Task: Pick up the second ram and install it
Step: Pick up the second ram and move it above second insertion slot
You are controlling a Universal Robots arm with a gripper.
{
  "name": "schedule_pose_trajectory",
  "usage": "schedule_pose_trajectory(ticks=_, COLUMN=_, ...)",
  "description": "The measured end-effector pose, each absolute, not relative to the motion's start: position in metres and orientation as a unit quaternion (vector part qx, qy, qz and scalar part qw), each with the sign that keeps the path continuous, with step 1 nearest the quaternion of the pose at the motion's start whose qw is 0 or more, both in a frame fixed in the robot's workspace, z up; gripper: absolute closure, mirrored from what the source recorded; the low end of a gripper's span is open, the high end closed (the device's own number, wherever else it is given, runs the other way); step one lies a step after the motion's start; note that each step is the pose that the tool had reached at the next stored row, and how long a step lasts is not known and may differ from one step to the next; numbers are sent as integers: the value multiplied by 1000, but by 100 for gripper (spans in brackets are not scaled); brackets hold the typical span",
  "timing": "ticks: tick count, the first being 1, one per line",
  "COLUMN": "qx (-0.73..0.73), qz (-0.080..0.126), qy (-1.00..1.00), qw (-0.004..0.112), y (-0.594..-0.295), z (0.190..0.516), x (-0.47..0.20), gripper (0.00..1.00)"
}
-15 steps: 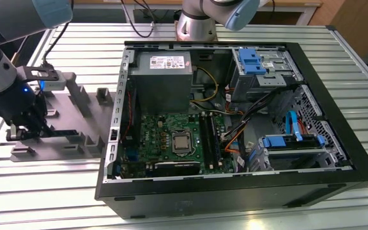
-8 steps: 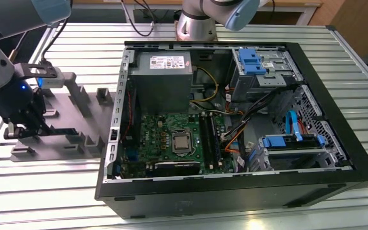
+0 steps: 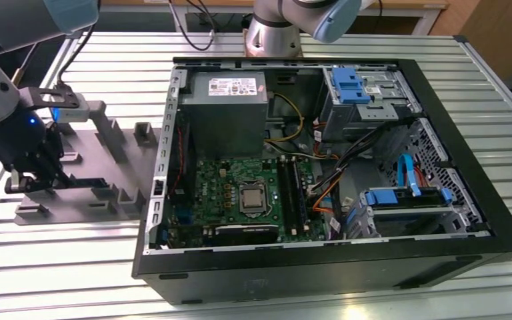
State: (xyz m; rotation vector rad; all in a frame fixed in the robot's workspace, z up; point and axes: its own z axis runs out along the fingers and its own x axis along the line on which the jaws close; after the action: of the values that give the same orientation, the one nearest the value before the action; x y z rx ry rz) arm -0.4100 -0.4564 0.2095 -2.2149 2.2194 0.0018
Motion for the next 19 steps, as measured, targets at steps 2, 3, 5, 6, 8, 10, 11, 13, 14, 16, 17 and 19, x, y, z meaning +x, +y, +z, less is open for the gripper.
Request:
schedule_pose_trajectory(ticks=2, qx=-706, qz=1, qy=708, qw=3, y=-456, z=210, x=-410, gripper=86)
schedule_pose_trajectory(ticks=3, qx=-706, qz=1, qy=708, qw=3, y=-456, z=211, x=-410, gripper=86)
schedule_pose_trajectory(ticks=5, qx=-706, qz=1, qy=708, qw=3, y=-456, z=212, x=-410, gripper=86)
schedule_pose_trajectory(ticks=6, qx=-706, qz=1, qy=708, qw=3, y=-456, z=213, x=-410, gripper=86)
schedule_pose_trajectory(ticks=8, qx=-706, qz=1, qy=708, qw=3, y=-456, z=216, x=-410, gripper=86)
schedule_pose_trajectory(ticks=10, qx=-706, qz=1, qy=708, qw=3, y=-456, z=218, x=-410, gripper=86)
schedule_pose_trajectory(ticks=11, qx=-706, qz=1, qy=708, qw=3, y=-456, z=219, x=-410, gripper=86)
schedule_pose_trajectory(ticks=13, qx=-706, qz=1, qy=708, qw=3, y=-456, z=221, x=-410, gripper=86)
schedule_pose_trajectory(ticks=14, qx=-706, qz=1, qy=708, qw=3, y=-456, z=222, x=-410, gripper=86)
schedule_pose_trajectory(ticks=16, qx=-706, qz=1, qy=708, qw=3, y=-456, z=224, x=-410, gripper=86)
schedule_pose_trajectory(ticks=17, qx=-706, qz=1, qy=708, qw=3, y=-456, z=225, x=-410, gripper=86)
schedule_pose_trajectory(ticks=19, qx=-706, qz=1, qy=708, qw=3, y=-456, z=226, x=-410, gripper=86)
